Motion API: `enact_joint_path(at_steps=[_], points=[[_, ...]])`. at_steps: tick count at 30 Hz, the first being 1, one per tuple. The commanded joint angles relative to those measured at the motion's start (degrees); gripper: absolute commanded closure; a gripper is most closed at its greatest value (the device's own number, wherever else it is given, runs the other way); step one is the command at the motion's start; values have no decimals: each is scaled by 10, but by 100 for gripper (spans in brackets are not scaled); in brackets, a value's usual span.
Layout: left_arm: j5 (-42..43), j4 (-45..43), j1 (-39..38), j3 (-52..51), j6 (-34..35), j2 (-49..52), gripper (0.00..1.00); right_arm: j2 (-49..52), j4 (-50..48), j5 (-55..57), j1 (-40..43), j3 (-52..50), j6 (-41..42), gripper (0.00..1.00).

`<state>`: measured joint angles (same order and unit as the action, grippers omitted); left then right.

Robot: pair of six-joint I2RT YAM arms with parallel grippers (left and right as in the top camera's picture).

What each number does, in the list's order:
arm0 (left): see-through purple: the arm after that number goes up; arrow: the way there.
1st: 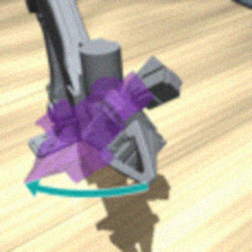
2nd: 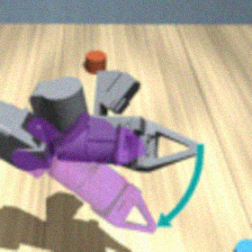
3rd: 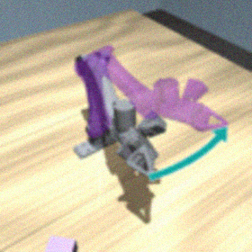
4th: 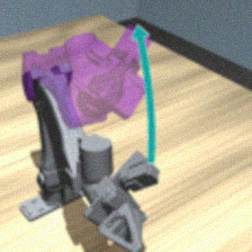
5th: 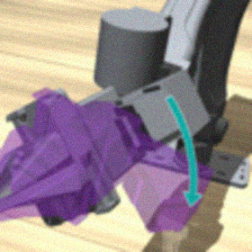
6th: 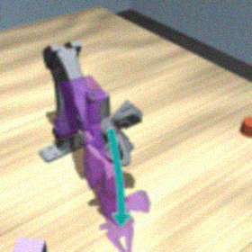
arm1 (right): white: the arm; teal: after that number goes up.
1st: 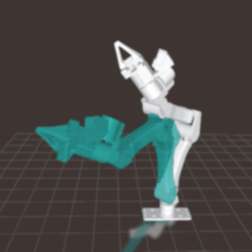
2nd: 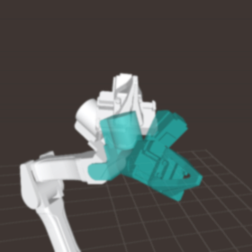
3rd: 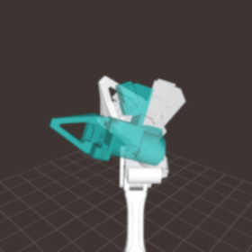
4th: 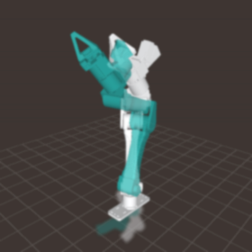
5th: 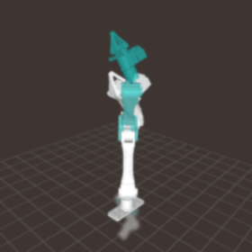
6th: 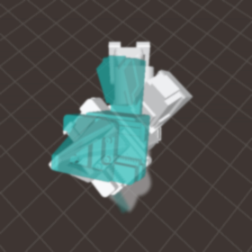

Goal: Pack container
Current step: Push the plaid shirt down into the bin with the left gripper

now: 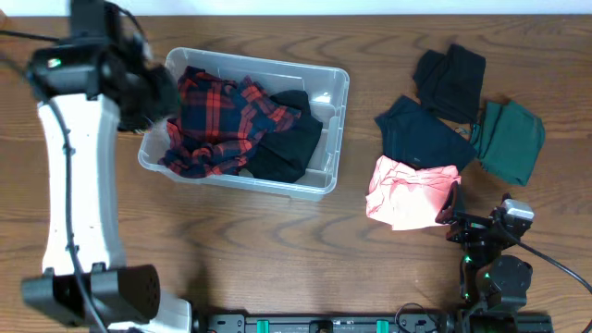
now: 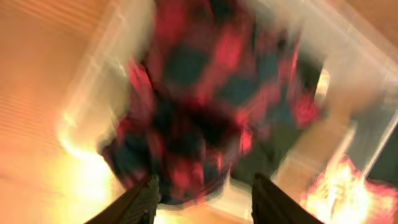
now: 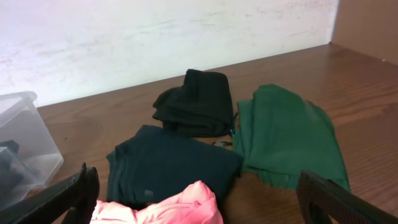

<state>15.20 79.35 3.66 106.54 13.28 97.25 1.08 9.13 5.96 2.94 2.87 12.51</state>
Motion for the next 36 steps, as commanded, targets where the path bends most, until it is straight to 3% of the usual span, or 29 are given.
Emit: enact_joint_path(at_steps=[1,10,20,29,36], points=[[43,35,-22,-17,-72,21,51,-1,0,0,4,-2,-8,1],[2,-4,-36,-136,-90,58,51,-1,0,0,4,-2,-8,1],[-24,-182,-13,-304,-83,119,51,-1,0,0,4,-2,-8,1],[-24,-213,-2,-273,-81,132,55,-1,0,0,4,-2,-8,1],[-2,-99,-1,-109,-66,117,55,-1,0,0,4,-2,-8,1]])
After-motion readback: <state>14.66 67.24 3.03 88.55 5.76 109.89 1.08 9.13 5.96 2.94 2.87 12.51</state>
